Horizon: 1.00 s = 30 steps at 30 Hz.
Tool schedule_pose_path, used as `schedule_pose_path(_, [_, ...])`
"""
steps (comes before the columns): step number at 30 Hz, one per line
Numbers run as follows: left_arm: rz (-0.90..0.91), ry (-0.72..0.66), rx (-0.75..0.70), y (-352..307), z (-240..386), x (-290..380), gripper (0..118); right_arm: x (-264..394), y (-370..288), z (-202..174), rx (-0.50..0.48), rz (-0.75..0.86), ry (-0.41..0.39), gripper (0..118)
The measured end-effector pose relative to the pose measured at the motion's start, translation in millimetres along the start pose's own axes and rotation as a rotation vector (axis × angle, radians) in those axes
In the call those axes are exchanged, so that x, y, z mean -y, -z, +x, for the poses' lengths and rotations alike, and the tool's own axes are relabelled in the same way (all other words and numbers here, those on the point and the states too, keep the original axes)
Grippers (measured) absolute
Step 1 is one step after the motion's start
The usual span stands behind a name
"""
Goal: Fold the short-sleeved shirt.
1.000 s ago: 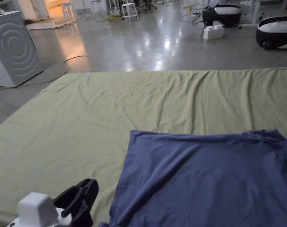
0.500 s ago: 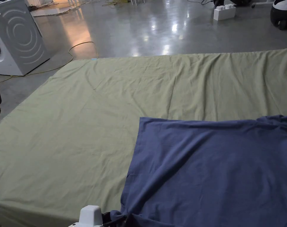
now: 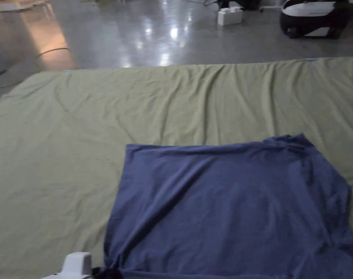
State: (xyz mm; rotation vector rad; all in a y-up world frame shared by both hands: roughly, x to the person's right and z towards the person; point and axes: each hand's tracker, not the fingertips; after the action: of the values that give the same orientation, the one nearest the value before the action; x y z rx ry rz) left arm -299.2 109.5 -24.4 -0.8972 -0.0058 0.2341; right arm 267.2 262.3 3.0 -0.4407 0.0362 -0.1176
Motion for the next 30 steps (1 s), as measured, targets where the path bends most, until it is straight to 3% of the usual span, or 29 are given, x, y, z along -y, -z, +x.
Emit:
schedule_pose_path(1, [-0.009, 0.020, -0.010, 1, 1, 0, 13, 4, 2, 9, 0.042, -0.024, 0.016, 7])
schedule_pose_path(2, [-0.019, 0.058, -0.029, 3, 3, 0, 13, 10, 4, 20, 0.092, -0.039, 0.045, 24])
schedule_pose_path(3, [-0.020, 0.086, -0.044, 4, 5, 0, 13, 20, 10, 34, 0.110, -0.086, 0.088, 54])
schedule_pose_path(4, [-0.025, 0.100, -0.055, 5, 14, 1, 13, 29, 16, 44, 0.129, -0.121, 0.129, 70])
schedule_pose_path(5, [-0.026, 0.095, -0.057, 6, 15, 0, 13, 40, 22, 52, 0.174, -0.134, 0.169, 77])
schedule_pose_path(7, [-0.031, 0.079, -0.059, 8, 12, -2, 13, 59, 36, 66, 0.177, -0.211, 0.207, 76])
schedule_pose_path(12, [-0.033, 0.054, -0.057, -3, 28, -4, 13, 90, 68, 71, 0.073, -0.360, 0.322, 76])
schedule_pose_path(14, [-0.036, 0.058, -0.064, -3, 33, -4, 13, 99, 82, 69, 0.070, -0.405, 0.331, 76])
schedule_pose_path(15, [-0.037, 0.060, -0.067, -4, 35, -4, 13, 101, 88, 67, 0.081, -0.415, 0.325, 68])
schedule_pose_path(18, [-0.042, 0.053, -0.061, -5, 34, -4, 13, 107, 102, 69, 0.036, -0.446, 0.356, 6])
schedule_pose_path(20, [-0.039, 0.050, -0.061, -6, 32, -4, 12, 106, 106, 67, 0.020, -0.462, 0.387, 5])
schedule_pose_path(23, [-0.030, 0.056, -0.043, -17, 34, -5, 10, 94, 99, 60, 0.039, -0.395, 0.339, 4])
schedule_pose_path(26, [0.057, -0.050, 0.035, -34, 30, -19, 10, 65, 97, 64, -0.005, -0.286, 0.427, 4])
schedule_pose_path(30, [0.162, -0.053, 0.038, -42, 29, -66, 10, 13, 124, 60, -0.039, -0.218, 0.410, 4])
